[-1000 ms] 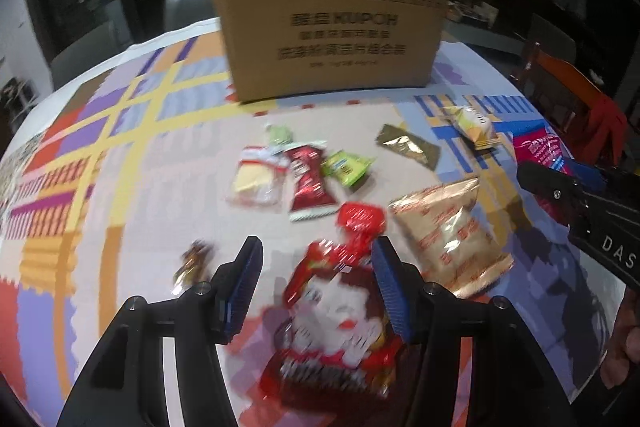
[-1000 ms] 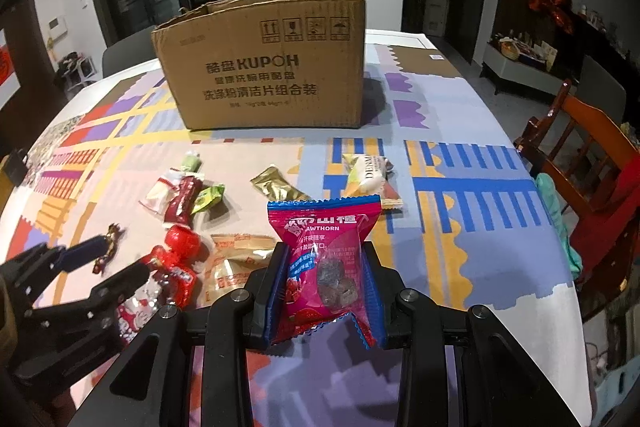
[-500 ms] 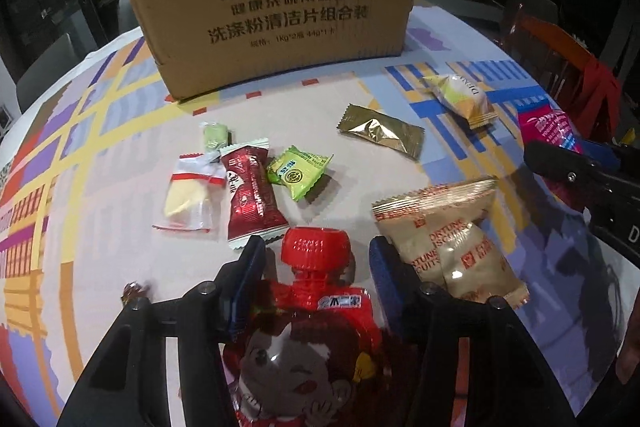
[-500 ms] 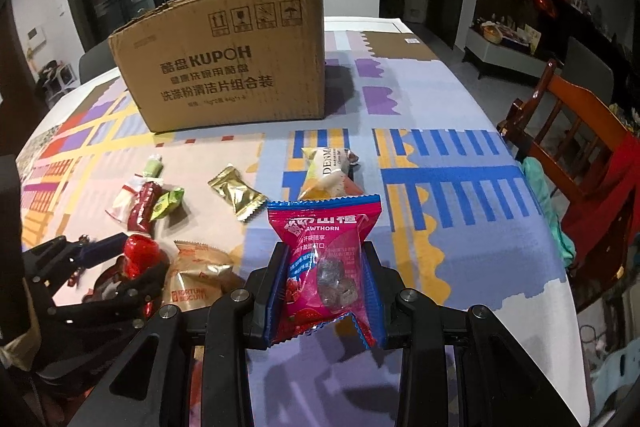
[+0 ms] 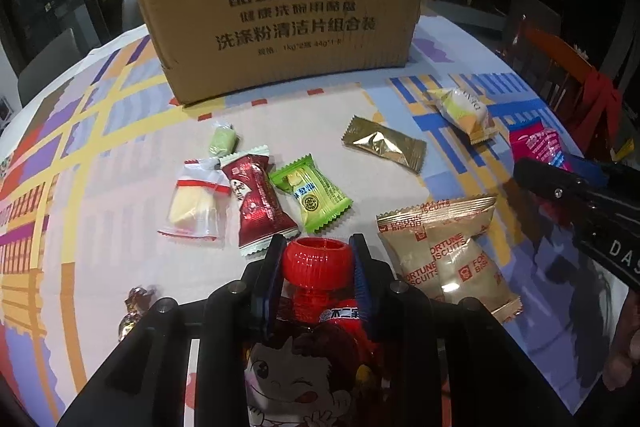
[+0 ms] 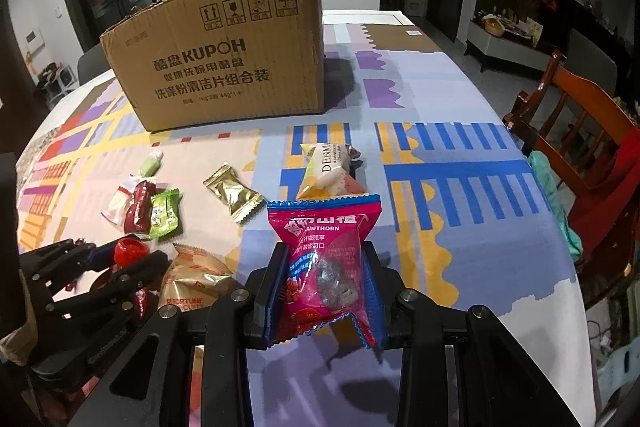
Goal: Organize snacks
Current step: 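Lift the red jelly pouch with the left gripper while the right gripper lifts the pink bag, then carry the jelly pouch and pink bag over the cardboard box with both grippers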
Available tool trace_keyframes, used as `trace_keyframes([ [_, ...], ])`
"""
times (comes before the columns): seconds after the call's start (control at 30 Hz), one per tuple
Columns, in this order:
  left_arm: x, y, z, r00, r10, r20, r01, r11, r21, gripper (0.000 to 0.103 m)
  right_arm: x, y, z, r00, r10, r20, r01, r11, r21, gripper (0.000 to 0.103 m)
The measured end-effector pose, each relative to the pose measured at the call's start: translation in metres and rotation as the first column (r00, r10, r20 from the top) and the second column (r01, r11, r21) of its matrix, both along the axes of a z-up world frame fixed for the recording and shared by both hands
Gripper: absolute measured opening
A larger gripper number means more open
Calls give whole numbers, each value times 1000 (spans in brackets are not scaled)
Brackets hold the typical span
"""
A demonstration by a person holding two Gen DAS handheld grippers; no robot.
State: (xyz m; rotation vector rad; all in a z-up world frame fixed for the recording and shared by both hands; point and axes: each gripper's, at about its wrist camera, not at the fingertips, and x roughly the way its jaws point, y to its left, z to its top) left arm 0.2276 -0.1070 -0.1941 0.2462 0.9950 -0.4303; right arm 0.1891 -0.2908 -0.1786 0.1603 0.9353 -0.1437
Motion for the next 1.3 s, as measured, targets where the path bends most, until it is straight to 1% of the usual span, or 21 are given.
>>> trace_keyframes([
  [0.27,-9,8,23,999,39,35,-39,999,-17,32,-3,4,15,999,12,36,-12,1000,-3,36],
  [0.53,-24,19,54,994,75,84,-71,996,-51,31,-10,13,43,994,40,98,-39,999,-14,36],
  [0.67,-29,23,66,990,88,107,-82,995,-56,31,-13,16,55,991,51,122,-49,999,-18,36],
  [1.03,-34,31,89,983,130,133,-119,989,-88,31,-17,23,83,980,81,181,-76,997,-34,36],
  [1.3,-33,35,99,979,144,146,-130,986,-103,31,-17,28,96,973,95,208,-88,995,-43,36],
])
